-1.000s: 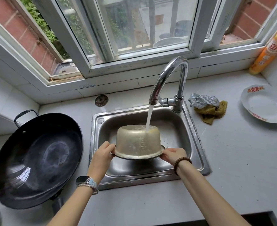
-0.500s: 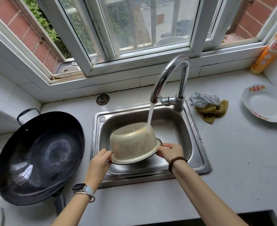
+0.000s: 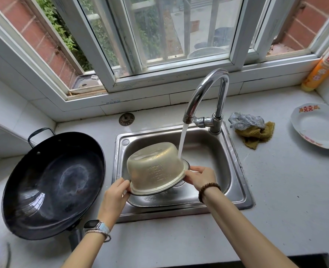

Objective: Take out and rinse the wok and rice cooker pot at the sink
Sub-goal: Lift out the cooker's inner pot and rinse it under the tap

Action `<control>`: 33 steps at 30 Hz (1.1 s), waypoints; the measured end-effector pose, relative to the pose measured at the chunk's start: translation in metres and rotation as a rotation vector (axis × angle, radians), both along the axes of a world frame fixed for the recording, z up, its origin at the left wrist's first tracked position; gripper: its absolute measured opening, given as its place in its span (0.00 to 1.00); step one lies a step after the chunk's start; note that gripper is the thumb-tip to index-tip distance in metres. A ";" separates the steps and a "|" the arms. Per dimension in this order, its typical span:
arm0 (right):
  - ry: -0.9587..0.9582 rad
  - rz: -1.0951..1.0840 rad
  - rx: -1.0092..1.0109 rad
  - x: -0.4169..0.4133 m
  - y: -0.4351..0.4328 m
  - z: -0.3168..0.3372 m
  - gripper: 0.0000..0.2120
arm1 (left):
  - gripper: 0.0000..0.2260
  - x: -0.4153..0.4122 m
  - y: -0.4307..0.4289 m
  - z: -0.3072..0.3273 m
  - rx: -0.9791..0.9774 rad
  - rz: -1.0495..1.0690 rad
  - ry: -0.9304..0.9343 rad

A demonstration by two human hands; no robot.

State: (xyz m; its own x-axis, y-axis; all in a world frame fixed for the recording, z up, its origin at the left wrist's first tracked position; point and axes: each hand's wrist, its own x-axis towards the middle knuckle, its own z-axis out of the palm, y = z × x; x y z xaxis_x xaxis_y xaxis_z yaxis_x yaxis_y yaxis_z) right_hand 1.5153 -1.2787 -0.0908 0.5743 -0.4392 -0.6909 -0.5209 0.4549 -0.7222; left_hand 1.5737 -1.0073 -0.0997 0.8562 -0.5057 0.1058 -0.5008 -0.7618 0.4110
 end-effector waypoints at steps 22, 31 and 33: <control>0.017 -0.256 0.184 -0.070 -0.064 0.002 0.05 | 0.08 0.017 -0.101 0.021 -0.142 -0.209 -0.125; -0.030 -0.323 0.237 -0.068 -0.071 0.004 0.14 | 0.08 0.022 -0.114 0.029 -0.153 -0.230 -0.106; -0.046 -0.337 0.248 -0.068 -0.071 0.006 0.15 | 0.08 0.023 -0.116 0.032 -0.148 -0.230 -0.106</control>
State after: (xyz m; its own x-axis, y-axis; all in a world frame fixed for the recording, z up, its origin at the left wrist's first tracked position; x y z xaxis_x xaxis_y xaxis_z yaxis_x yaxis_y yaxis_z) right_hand 1.4474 -1.3494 -0.0852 0.4595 -0.4316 -0.7763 -0.2827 0.7575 -0.5885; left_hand 1.5967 -1.1229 -0.0673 0.7012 -0.6574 0.2761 -0.6994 -0.5591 0.4453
